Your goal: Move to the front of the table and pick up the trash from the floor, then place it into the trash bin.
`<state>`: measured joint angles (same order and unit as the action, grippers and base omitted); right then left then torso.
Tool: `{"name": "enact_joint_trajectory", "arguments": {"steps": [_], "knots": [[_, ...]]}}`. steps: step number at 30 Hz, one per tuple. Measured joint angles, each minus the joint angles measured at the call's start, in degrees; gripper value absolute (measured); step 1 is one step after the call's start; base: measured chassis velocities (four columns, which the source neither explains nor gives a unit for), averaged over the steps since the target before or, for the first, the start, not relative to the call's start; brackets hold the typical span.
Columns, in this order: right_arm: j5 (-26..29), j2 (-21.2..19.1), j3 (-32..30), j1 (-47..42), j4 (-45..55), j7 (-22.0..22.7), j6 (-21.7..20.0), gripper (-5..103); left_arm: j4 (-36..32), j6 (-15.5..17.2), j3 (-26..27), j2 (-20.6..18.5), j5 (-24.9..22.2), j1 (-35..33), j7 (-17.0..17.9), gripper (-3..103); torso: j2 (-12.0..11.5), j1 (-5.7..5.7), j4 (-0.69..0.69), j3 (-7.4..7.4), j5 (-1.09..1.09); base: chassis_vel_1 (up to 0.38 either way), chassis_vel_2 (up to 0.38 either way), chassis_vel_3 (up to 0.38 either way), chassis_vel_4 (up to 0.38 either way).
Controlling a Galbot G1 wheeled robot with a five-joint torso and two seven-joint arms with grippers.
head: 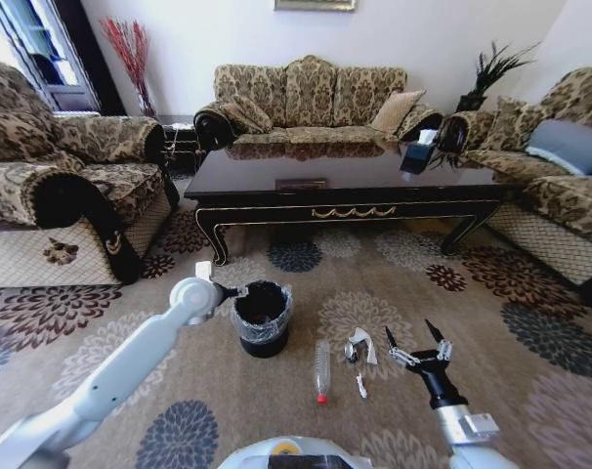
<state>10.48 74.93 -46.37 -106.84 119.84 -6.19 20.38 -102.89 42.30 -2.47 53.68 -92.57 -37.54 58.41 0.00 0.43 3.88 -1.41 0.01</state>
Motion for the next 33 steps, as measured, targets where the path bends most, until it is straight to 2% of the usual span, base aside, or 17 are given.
{"name": "enact_joint_trajectory", "arguments": {"steps": [4,13,21,23,24,25,27,28,32,33], "knots": [[0.02,0.01,0.01,0.03,-0.25,0.02,0.0,100,2.26,-0.04,0.65,1.02,-0.8,-0.65,1.43,97,0.0,0.0,-0.02,0.0,0.0,0.0,0.0,0.0,0.0],[-0.17,-0.24,1.12,0.85,-0.74,0.45,-0.52,100,9.52,-0.09,2.09,6.89,-1.91,-0.03,3.96,96,0.0,-0.01,0.0,0.0,0.0,0.0,0.0,0.0,0.0],[-0.59,0.09,1.18,0.7,-1.32,0.47,-0.46,100,14.18,-0.14,2.4,10.52,-2.04,1.48,5.46,89,0.0,-0.01,-0.01,0.0,0.0,0.0,0.0,0.0,0.0],[-0.52,0.05,1.04,0.69,-1.35,0.47,-0.45,100,14.58,-0.14,2.39,10.91,-2.0,1.63,5.98,86,0.0,-0.01,-0.01,0.0,0.0,0.0,0.0,0.0,0.0],[-0.48,0.03,0.97,0.7,-1.37,0.47,-0.44,100,14.99,-0.15,2.38,11.43,-1.96,1.79,6.68,81,0.0,-0.01,-0.01,0.0,0.0,0.0,0.0,0.0,0.0],[-0.46,0.03,0.95,0.7,-1.38,0.47,-0.44,100,15.18,-0.15,2.38,11.66,-1.96,1.84,6.92,81,0.0,-0.01,-0.01,0.0,0.0,0.0,0.0,0.0,0.0],[-0.45,0.12,0.95,0.71,-1.39,0.47,-0.44,100,15.71,-0.16,2.37,12.6,-1.89,1.89,7.62,70,0.0,-0.01,-0.01,0.0,0.0,0.0,0.0,0.0,0.0],[-0.45,0.12,0.95,0.71,-1.39,0.47,-0.44,100,15.71,-0.16,2.37,12.6,-1.89,1.89,7.62,70,0.0,-0.01,-0.01,0.0,0.0,0.0,0.0,0.0,0.0],[-0.47,0.21,0.78,0.84,-1.44,0.51,-0.4,100,15.62,-0.16,2.3,12.73,-1.85,1.3,7.79,48,0.0,-0.01,-0.01,0.0,0.0,0.0,0.0,0.0,0.0],[-0.47,0.21,0.78,0.84,-1.44,0.51,-0.4,100,15.62,-0.16,2.3,12.73,-1.85,1.3,7.79,48,0.0,-0.01,-0.01,0.0,0.0,0.0,0.0,0.0,0.0]]}}
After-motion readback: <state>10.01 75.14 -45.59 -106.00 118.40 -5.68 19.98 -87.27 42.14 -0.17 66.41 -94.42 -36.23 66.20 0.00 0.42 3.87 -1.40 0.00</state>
